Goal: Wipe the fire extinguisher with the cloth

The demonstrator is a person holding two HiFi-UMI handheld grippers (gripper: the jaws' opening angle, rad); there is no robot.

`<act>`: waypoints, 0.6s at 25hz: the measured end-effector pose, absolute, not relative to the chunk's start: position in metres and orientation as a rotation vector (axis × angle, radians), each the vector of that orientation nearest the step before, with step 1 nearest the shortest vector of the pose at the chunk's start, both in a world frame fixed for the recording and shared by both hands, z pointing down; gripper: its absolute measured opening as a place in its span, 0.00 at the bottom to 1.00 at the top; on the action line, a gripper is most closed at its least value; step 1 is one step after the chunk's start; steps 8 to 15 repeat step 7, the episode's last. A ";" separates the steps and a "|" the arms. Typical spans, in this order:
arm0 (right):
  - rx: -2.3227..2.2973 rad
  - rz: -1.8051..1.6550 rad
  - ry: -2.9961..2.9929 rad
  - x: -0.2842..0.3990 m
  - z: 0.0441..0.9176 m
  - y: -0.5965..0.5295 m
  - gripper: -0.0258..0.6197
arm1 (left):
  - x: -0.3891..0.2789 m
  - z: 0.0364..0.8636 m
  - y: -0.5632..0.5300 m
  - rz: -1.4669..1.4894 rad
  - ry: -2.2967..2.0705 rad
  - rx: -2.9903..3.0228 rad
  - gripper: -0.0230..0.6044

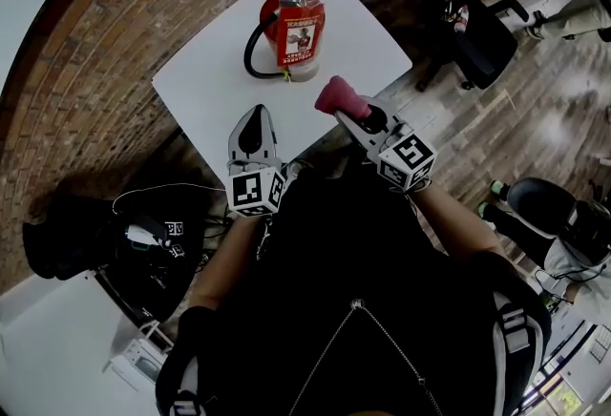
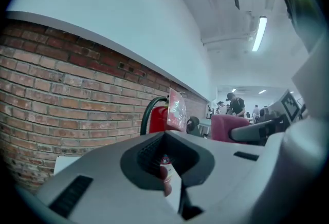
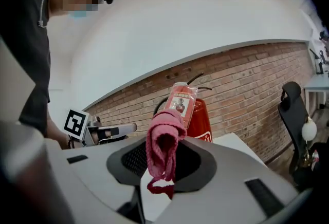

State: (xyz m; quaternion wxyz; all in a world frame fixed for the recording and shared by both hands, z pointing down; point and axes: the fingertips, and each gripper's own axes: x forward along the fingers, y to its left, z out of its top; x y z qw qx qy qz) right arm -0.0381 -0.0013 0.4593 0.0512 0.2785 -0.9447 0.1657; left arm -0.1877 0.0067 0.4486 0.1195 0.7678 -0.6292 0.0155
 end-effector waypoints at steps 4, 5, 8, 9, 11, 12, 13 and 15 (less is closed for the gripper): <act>0.784 0.422 -2.898 -0.031 0.447 -0.012 0.22 | -0.165 0.445 -0.003 0.028 -1.845 2.225 0.04; 0.771 0.420 -2.907 -0.028 0.445 -0.015 0.22 | -0.159 0.445 -0.006 0.023 -1.847 2.218 0.04; 0.744 0.414 -2.927 -0.020 0.440 -0.022 0.22 | -0.146 0.445 -0.012 0.016 -1.851 2.207 0.05; 0.744 0.414 -2.927 -0.020 0.440 -0.022 0.22 | -0.146 0.445 -0.012 0.016 -1.851 2.207 0.05; 0.744 0.414 -2.927 -0.020 0.440 -0.022 0.22 | -0.146 0.445 -0.012 0.016 -1.851 2.207 0.05; 0.744 0.414 -2.927 -0.020 0.440 -0.022 0.22 | -0.146 0.445 -0.012 0.016 -1.851 2.207 0.05; 0.744 0.414 -2.927 -0.020 0.440 -0.022 0.22 | -0.146 0.445 -0.012 0.016 -1.851 2.207 0.05; 0.744 0.414 -2.927 -0.020 0.440 -0.022 0.22 | -0.146 0.445 -0.012 0.016 -1.851 2.207 0.05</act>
